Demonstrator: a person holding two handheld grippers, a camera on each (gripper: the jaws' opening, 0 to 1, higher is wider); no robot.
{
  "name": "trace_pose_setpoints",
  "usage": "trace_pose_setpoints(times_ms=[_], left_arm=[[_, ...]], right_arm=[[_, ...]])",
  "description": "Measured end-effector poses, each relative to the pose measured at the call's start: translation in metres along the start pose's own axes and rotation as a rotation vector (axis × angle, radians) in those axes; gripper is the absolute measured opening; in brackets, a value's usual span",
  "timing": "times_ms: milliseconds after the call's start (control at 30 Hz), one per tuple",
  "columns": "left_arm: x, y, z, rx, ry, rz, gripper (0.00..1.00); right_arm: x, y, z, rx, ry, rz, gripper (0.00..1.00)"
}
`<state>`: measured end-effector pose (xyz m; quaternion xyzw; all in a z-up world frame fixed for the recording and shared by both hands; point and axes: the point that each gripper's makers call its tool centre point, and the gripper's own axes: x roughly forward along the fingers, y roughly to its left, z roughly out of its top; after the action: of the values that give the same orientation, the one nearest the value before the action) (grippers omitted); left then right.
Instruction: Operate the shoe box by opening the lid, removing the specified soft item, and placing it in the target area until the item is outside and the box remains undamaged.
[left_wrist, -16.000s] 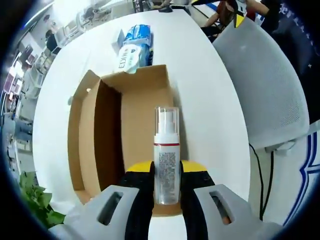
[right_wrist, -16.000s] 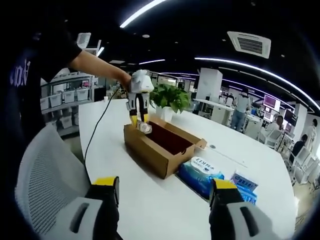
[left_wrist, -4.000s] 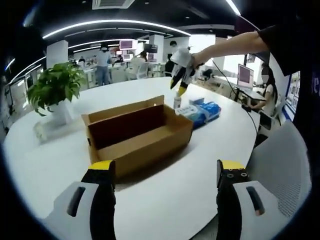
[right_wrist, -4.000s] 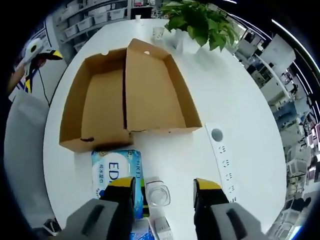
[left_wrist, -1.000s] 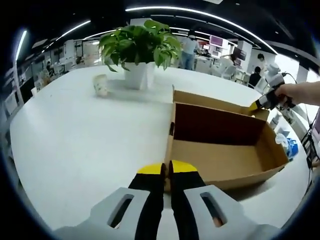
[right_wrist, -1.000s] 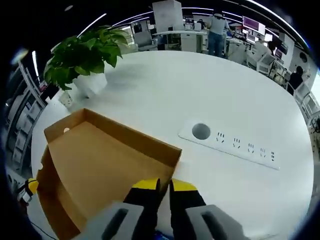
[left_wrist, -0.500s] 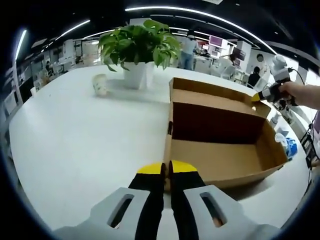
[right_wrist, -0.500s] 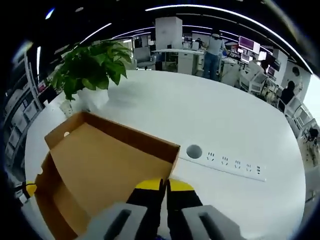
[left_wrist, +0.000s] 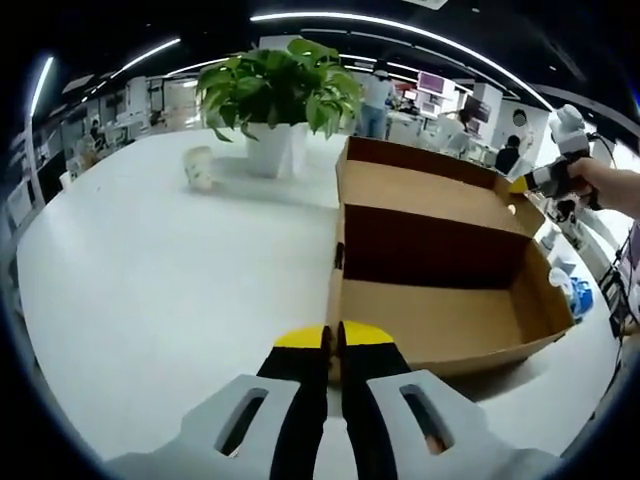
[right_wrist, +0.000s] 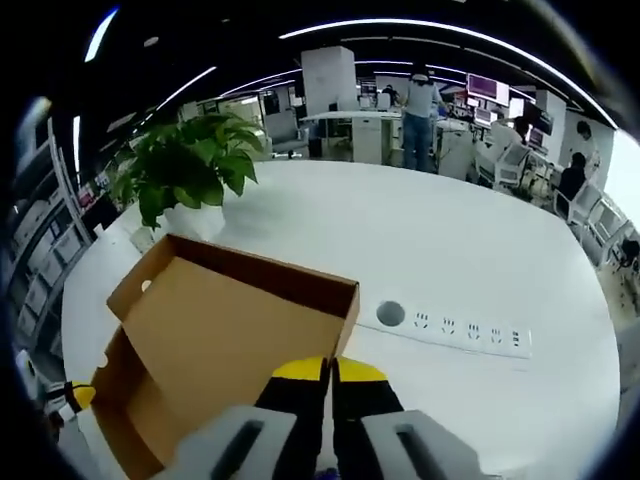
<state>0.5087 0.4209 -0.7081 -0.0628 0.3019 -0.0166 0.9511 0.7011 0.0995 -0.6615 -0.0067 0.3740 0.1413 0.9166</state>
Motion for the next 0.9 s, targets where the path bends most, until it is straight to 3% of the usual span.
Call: trace_pose_setpoints(times_ms=[500, 900], left_arm=[[-0.001, 0.000, 0.000, -0.013, -0.007, -0.005, 0.01], [0.000, 0.001, 0.000, -0.005, -0.009, -0.014, 0.01]], right_arm=[[-0.034, 0.015, 0.017, -0.017, -0.100, 0.044, 0.00], [-0.063, 0.026, 0.010, -0.050, -0.162, 0.077, 0.00]])
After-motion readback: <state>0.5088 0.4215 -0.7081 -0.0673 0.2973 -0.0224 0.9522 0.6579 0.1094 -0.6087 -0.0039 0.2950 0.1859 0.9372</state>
